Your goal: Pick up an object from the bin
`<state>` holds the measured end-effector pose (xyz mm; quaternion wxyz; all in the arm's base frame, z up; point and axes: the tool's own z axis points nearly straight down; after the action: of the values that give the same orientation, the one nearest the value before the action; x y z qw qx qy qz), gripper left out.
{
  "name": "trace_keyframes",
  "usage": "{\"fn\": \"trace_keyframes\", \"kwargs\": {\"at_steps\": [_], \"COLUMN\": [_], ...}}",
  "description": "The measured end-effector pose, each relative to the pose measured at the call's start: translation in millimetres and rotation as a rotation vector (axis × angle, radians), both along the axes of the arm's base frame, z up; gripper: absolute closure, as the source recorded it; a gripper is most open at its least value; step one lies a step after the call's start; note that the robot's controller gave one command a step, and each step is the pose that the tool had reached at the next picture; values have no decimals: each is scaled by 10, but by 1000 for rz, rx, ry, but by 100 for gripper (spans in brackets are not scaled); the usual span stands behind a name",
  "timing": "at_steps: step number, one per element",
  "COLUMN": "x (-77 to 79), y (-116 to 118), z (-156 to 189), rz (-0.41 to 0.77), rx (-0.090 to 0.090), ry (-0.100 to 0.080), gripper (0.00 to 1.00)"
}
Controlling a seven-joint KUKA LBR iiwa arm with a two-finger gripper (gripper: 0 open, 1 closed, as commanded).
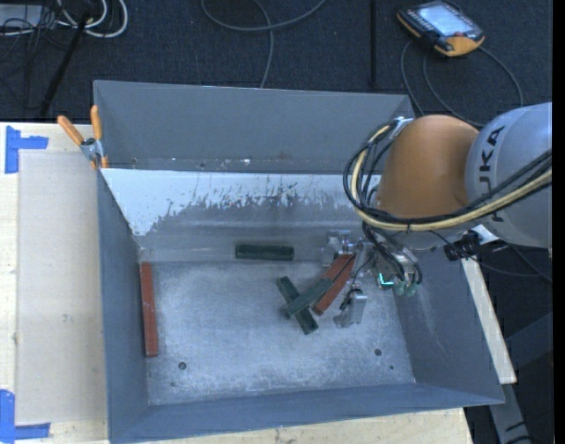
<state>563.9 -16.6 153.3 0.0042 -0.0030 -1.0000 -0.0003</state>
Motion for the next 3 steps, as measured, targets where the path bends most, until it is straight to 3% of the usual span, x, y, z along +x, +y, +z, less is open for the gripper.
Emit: {"fn": "trace_keyframes", "kwargs": {"at_steps": [1,2,3], "x": [18,148,-127], "y": [0,17,375], "z": [39,-405,-806], "rz": [0,-68,-230], "rx": [0,0,-2], "ry": [-7,-13,-5], "gripper": [0,0,100]}}
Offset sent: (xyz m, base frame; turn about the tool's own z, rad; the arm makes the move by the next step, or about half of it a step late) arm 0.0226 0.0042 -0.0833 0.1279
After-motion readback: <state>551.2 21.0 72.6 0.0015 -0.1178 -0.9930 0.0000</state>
